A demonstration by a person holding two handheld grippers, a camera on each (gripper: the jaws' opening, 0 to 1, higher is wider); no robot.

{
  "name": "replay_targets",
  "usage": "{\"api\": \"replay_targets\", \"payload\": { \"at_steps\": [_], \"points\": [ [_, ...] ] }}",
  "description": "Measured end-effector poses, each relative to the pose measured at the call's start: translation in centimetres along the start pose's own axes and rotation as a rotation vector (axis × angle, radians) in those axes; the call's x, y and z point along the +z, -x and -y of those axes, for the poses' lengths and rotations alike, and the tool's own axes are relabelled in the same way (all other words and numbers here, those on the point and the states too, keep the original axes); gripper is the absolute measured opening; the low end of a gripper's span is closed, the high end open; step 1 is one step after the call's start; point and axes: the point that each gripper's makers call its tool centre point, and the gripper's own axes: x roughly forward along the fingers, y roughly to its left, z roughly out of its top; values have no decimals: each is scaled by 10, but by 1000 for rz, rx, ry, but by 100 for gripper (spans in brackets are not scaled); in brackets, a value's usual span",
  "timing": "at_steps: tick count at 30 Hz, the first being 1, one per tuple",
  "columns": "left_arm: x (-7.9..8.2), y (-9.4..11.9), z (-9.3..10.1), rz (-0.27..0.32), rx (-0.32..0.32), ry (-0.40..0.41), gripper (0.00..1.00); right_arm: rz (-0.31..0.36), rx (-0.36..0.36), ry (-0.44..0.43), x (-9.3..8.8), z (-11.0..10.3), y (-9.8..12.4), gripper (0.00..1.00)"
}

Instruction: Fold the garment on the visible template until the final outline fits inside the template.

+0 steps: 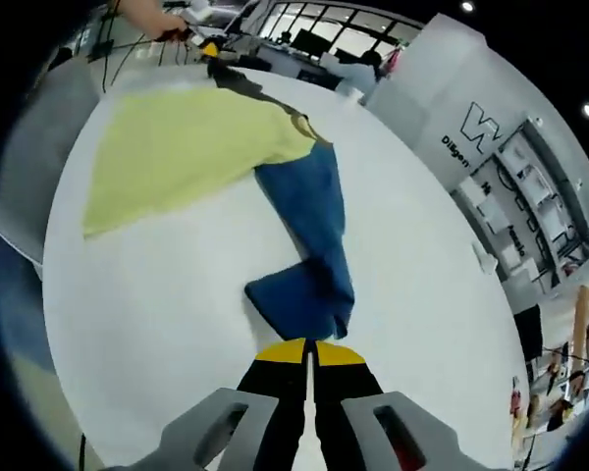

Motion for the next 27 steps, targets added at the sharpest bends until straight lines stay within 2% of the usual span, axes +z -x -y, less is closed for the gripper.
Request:
{"api": "replay_targets", "payload": {
  "at_steps": [1, 3, 6, 8, 9, 13, 15, 16, 18, 20, 24, 27],
  "points": [
    [1, 0, 0, 4, 2, 0, 0, -21, -21, -11, -5, 6, 1, 0],
    [3, 1, 0, 13, 3, -2, 0, -20, -56, -58, -8, 20, 1, 0],
    [5, 1, 1, 15, 0, -2, 0, -37, -104, -70, -13, 39, 1, 0],
    [5, 0, 1, 15, -1, 1, 1, -51, -161, -80, -15, 54, 3, 0],
    [5, 0, 2, 14, -2, 1, 1, -51, -187, -112, -15, 62, 3, 0],
    [3, -1, 4, 8, -5, 0, 0, -42, -288, -164, -7, 87, 6, 0],
    [2, -2, 6, 6, -6, 0, 0, -25, -303, -205, -3, 90, 6, 0],
    [2, -2, 6, 6, -7, 0, 0, -27, -321, -198, -2, 93, 8, 0],
    [3, -2, 6, 7, -7, -1, 0, -4, -347, -243, 0, 95, 11, 0],
    [3, -2, 6, 9, -8, 0, 0, 4, -351, -225, 1, 90, 13, 0],
    [3, -3, 7, 9, -12, 2, 0, 12, -306, -188, 0, 64, 12, 0],
    [1, -4, 9, 4, -17, 2, 0, 9, -243, -147, -2, 39, 8, 0]
  ]
}}
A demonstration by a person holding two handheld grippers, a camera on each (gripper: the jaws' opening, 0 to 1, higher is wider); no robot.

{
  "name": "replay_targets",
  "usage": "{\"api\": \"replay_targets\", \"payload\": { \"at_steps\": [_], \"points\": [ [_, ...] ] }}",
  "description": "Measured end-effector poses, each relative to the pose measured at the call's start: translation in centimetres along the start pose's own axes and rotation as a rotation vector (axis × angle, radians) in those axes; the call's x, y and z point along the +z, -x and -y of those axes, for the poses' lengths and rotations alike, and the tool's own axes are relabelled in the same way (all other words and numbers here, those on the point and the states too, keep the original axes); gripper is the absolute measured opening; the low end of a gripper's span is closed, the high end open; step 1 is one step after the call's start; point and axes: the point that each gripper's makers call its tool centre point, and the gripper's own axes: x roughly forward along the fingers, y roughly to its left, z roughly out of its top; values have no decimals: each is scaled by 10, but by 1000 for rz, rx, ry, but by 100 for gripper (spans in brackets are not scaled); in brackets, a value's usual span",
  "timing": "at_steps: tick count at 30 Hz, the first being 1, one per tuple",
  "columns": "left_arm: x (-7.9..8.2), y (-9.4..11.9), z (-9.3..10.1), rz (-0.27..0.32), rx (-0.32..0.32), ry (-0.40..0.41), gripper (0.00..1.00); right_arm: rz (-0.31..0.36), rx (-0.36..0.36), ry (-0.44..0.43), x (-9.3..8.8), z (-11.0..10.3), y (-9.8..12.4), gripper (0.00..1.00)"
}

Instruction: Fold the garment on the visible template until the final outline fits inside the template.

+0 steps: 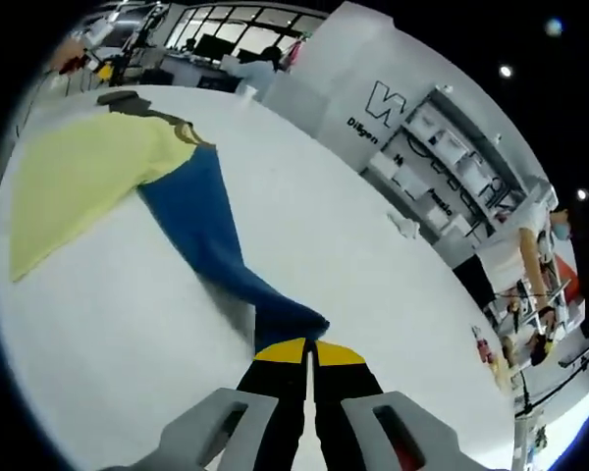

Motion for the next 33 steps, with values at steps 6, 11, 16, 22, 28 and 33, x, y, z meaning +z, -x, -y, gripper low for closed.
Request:
{"api": "replay_targets", "payload": {
  "at_steps": [6, 11, 16, 22, 28, 33],
  "points": [
    [0, -2, 3, -2, -9, -3, 0, 10, 87, 67, -5, -44, 2, 0],
    [1, -2, 5, -2, -13, -4, 0, -13, 182, 171, -12, -78, -2, 0],
    [2, -1, 6, 0, -16, -6, 0, -65, 240, 224, -35, -89, -8, 0],
    [2, 1, 4, 0, -12, -7, 0, -97, 262, 145, -48, -86, -8, 0],
    [2, 1, 6, 1, -15, -7, 0, -103, 261, -61, -46, -82, -1, 0],
    [4, 1, 7, 4, -19, -12, 0, -71, 220, -233, -45, -62, 4, 0]
  ]
}}
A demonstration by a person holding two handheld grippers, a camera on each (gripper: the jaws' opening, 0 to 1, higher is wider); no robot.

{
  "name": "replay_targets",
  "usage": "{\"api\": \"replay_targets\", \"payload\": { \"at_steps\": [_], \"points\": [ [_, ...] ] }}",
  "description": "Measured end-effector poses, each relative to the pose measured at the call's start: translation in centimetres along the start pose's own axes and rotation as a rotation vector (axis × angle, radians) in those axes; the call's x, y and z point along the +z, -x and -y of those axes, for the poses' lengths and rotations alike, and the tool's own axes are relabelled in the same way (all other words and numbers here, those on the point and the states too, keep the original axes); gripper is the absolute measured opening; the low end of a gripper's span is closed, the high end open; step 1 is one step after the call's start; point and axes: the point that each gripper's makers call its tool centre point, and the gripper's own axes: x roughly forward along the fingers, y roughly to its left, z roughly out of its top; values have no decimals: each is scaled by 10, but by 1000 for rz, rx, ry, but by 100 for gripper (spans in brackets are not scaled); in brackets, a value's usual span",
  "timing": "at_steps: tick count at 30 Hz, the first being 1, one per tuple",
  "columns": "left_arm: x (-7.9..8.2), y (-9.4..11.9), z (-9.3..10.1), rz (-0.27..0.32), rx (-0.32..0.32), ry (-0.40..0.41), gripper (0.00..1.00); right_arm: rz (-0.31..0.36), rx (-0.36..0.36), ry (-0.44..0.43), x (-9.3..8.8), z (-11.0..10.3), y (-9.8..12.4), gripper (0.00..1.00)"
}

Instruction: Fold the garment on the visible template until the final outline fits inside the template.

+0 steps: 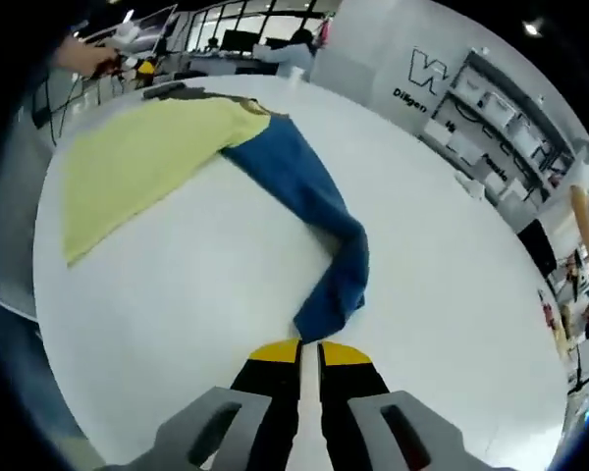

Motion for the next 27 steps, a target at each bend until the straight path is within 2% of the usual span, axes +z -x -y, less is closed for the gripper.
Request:
{"api": "replay_targets", "payload": {
  "at_steps": [6, 8, 10, 16, 23, 27],
  "points": [
    [1, -1, 2, 1, -1, 0, 0, 31, -53, -69, 15, 29, 0, 6],
    [1, -1, 3, 1, -3, 0, 0, 63, -65, -96, 28, 36, -1, 6],
    [1, -1, 3, 2, -3, -1, 0, 86, -62, -118, 43, 37, -3, 9],
    [2, 0, 2, 3, -1, -1, 0, 114, -31, -85, 80, 35, -21, 13],
    [0, 3, 1, 2, 1, -3, 0, 135, 47, -116, 104, 25, -45, 13],
    [-1, 5, -1, 1, 6, -3, 0, 119, 74, -103, 109, 22, -58, 13]
  ]
}}
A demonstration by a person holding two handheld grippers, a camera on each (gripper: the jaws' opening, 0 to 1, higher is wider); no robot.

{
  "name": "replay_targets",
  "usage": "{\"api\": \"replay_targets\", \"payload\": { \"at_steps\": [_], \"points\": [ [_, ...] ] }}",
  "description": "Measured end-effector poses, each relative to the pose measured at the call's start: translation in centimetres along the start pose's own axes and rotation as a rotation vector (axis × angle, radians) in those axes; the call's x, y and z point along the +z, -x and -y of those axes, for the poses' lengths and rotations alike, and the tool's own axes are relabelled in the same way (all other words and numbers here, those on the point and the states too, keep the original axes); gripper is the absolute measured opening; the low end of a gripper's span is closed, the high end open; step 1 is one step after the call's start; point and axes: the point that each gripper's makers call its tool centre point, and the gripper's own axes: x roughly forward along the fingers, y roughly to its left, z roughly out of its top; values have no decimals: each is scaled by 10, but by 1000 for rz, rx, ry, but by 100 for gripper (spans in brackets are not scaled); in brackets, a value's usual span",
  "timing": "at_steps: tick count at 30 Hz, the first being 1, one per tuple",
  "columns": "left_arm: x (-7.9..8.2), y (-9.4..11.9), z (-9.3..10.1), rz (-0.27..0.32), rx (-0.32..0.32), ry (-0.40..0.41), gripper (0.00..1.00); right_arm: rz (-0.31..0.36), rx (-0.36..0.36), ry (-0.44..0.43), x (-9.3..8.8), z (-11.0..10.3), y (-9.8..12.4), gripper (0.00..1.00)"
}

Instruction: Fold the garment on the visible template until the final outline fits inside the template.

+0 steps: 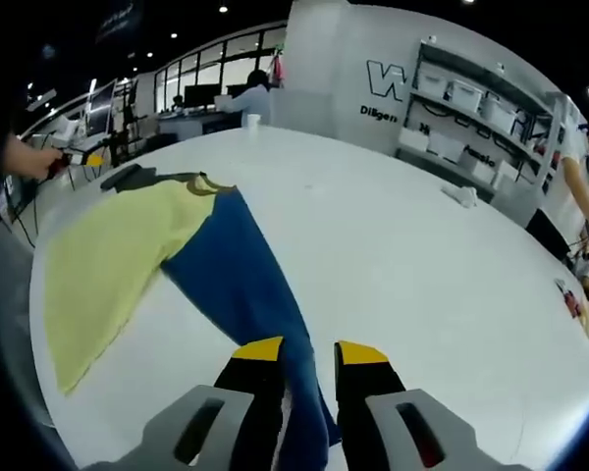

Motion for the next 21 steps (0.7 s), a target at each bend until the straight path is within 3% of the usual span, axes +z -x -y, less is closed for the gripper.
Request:
{"api": "replay_targets", "payload": {
  "at_steps": [9, 16, 21],
  "points": [
    [-3, 4, -4, -3, 9, 5, 0, -71, 64, 20, -11, -9, -23, 13],
    [-4, 6, -6, -4, 16, 7, 0, -106, 75, 17, -16, -9, -33, 13],
    [-5, 7, -7, -4, 20, 9, 0, -119, 90, 2, -17, -10, -35, 7]
  ]
}}
